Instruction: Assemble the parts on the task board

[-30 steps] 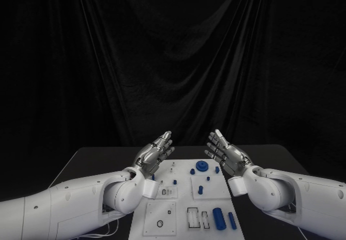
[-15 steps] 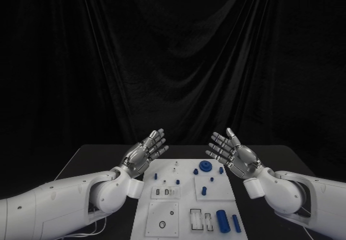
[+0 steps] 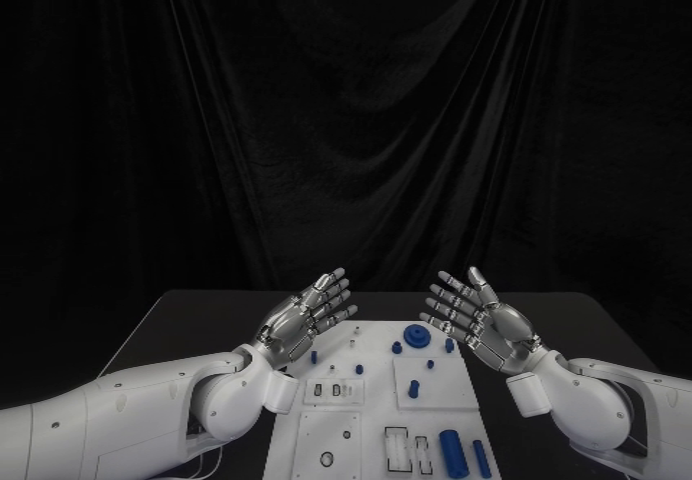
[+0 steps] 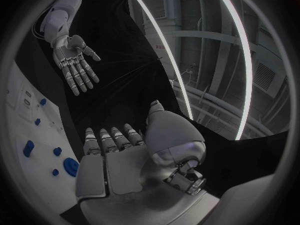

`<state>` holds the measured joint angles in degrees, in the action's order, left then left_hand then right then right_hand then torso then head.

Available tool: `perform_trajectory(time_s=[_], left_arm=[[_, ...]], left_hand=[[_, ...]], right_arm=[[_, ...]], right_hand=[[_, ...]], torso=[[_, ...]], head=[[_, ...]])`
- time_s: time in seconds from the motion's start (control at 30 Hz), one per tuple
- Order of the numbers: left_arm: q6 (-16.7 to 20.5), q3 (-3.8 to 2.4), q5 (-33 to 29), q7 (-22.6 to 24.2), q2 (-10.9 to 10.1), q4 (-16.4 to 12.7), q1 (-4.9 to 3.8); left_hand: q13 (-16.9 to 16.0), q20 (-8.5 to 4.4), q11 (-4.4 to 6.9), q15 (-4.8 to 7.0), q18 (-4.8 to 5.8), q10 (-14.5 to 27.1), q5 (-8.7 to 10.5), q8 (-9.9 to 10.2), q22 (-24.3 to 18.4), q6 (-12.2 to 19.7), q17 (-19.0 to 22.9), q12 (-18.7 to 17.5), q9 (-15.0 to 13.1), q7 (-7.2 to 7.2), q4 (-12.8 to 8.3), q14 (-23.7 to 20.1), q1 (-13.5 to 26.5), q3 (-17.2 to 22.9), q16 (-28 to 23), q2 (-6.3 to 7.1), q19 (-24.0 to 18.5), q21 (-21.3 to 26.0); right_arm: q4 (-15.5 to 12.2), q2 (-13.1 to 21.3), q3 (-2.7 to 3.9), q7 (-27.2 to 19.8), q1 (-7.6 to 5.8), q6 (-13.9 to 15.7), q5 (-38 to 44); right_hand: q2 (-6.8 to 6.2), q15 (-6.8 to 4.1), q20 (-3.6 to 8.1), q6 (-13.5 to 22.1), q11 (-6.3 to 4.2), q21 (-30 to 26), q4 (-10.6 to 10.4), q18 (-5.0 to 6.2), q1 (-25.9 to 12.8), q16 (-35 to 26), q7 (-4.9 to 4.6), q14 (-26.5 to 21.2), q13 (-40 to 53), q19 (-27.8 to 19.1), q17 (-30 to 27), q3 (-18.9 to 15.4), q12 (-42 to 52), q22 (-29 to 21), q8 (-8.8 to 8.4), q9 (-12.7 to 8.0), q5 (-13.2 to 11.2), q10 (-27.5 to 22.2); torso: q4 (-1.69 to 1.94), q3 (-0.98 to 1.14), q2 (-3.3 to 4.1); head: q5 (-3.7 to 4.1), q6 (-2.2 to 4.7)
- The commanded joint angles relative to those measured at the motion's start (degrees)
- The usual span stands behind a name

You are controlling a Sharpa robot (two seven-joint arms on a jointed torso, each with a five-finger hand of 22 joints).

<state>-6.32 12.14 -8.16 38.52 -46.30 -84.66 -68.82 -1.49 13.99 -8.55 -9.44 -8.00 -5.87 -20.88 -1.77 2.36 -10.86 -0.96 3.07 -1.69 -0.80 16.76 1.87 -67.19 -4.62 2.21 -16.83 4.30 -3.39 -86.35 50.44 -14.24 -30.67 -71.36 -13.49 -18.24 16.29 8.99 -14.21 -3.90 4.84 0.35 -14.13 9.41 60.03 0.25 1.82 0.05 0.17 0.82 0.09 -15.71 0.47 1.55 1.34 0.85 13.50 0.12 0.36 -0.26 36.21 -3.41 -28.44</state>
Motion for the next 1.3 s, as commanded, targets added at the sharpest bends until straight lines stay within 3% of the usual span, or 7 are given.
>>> perform_trajectory(time_s=[0.03,0.33,0.5,0.67,0.83,1.03,1.3], left_arm=[[0.07,-0.06,2.87,8.89,-1.17,-0.59,0.02],[3.03,-0.06,6.04,11.29,-4.71,-2.13,0.02],[3.78,-0.06,6.36,11.92,-5.81,-2.85,0.02],[4.06,-0.06,6.47,12.64,-6.39,-3.31,0.0],[4.23,-0.06,6.49,13.15,-7.77,-4.34,-0.03],[3.81,-0.24,5.35,13.68,-9.08,-5.74,-0.18],[4.08,-0.72,4.13,15.13,-11.15,-8.79,-1.19]], left_hand=[[-0.32,0.21,-1.01,-0.35,-0.51,-1.67,-0.36,-0.41,0.16,-0.7,-0.17,1.27,-0.11,-0.36,-0.05,0.75,-0.78,0.48,0.71,0.09,0.82,-0.57],[-1.21,1.55,-3.02,-1.73,-0.49,-6.47,-0.75,-0.63,0.84,-1.95,-0.91,5.83,-0.26,-0.57,-0.08,3.87,-1.6,0.35,3.9,0.16,3.22,-2.1],[-1.46,1.86,-3.47,-2.08,-0.47,-7.78,-0.87,-0.72,1.06,-2.48,-1.1,7.45,-0.33,-0.63,-0.1,4.93,-1.92,0.37,4.98,0.2,4.07,-2.64],[-1.61,2.09,-3.77,-2.3,-0.48,-8.55,-1.12,-0.94,1.28,-3.43,-1.22,8.72,-0.47,-1.02,-0.11,5.73,-2.34,0.43,5.84,0.19,4.89,-3.18],[-1.71,2.27,-3.81,-2.35,-0.59,-8.95,-1.52,-1.33,1.49,-5.03,-1.26,9.78,-0.69,-1.68,-0.18,6.24,-2.94,0.73,6.42,0.2,5.73,-3.71],[-1.74,2.35,-3.78,-2.41,-0.63,-9.02,-1.76,-1.48,1.62,-5.67,-1.33,10.21,-0.76,-1.94,-0.19,6.63,-3.21,0.92,6.84,0.15,6.23,-4.04],[-1.79,2.35,-3.52,-2.34,-0.72,-9.16,-1.91,-1.67,1.86,-6.54,-1.45,10.81,-0.86,-2.04,-0.21,7.3,-3.49,1.09,7.48,0.22,7.09,-4.6]], right_arm=[[-0.14,0.19,0.05,-1.07,-0.14,-0.67,1.95],[0.51,0.17,0.05,-0.49,-0.28,1.21,2.75],[0.52,0.64,0.05,-0.38,-0.37,2.28,3.66],[0.63,1.79,0.05,0.04,-1.26,5.72,8.12],[0.66,2.25,0.05,1.57,-3.46,9.23,10.87],[0.87,2.99,0.05,4.48,-7.21,13.03,13.54],[1.18,3.03,0.05,11.54,-13.04,21.84,26.6]], right_hand=[[-0.08,0.88,-0.94,-0.1,1.63,0.55,0.16,0.19,0.31,0.01,0.08,0.07,0.34,0.3,0.04,-0.24,0.96,-0.9,0.29,0.1,0.09,0.22],[-0.56,5.36,-2.71,-0.41,9.49,5.25,-1.51,-2.56,0.74,5.86,-0.85,5.25,1.95,8.43,1.59,-1.58,10.52,1.31,0.5,0.18,-0.56,5.02],[-0.69,6.27,-2.81,-1.02,10.49,7.95,-1.51,-4.12,1.72,9.04,-1.51,8.89,2.4,14.15,2.22,-1.71,14.89,2.28,0.83,0.31,-0.27,7.14],[-2.19,6.31,-2.43,-4.48,10.76,14.79,4.66,-3.68,9.65,17.45,-3.13,18.0,3.6,29.98,3.66,0.01,25.56,4.45,2.89,0.99,6.44,11.61],[-3.03,4.71,-2.09,-13.74,10.86,18.08,11.83,-2.2,18.6,27.39,-6.79,29.87,5.05,37.87,5.96,4.44,35.55,5.28,8.78,2.67,11.12,16.56],[-4.54,-0.26,0.3,-28.26,8.04,27.47,18.8,0.99,25.53,37.68,-9.52,42.77,6.54,50.46,9.43,9.03,43.26,9.44,16.95,4.97,14.51,22.06],[-7.4,-4.88,4.55,-34.98,4.32,48.09,20.83,0.87,23.62,52.02,-11.07,56.56,4.18,58.73,14.13,12.1,43.43,21.53,17.85,3.99,13.55,30.19]], torso=[[0.36,0.03,0.55],[1.09,-0.19,1.19],[0.38,-0.32,1.92],[0.25,-0.68,2.01],[-0.33,-0.4,1.85],[0.47,-0.48,2.21],[1.29,-0.36,3.3]], head=[[0.31,-0.54],[1.36,-2.94],[0.87,-3.66],[0.44,-7.64],[-1.05,-11.04],[-0.2,-14.8],[1.5,-16.84]])
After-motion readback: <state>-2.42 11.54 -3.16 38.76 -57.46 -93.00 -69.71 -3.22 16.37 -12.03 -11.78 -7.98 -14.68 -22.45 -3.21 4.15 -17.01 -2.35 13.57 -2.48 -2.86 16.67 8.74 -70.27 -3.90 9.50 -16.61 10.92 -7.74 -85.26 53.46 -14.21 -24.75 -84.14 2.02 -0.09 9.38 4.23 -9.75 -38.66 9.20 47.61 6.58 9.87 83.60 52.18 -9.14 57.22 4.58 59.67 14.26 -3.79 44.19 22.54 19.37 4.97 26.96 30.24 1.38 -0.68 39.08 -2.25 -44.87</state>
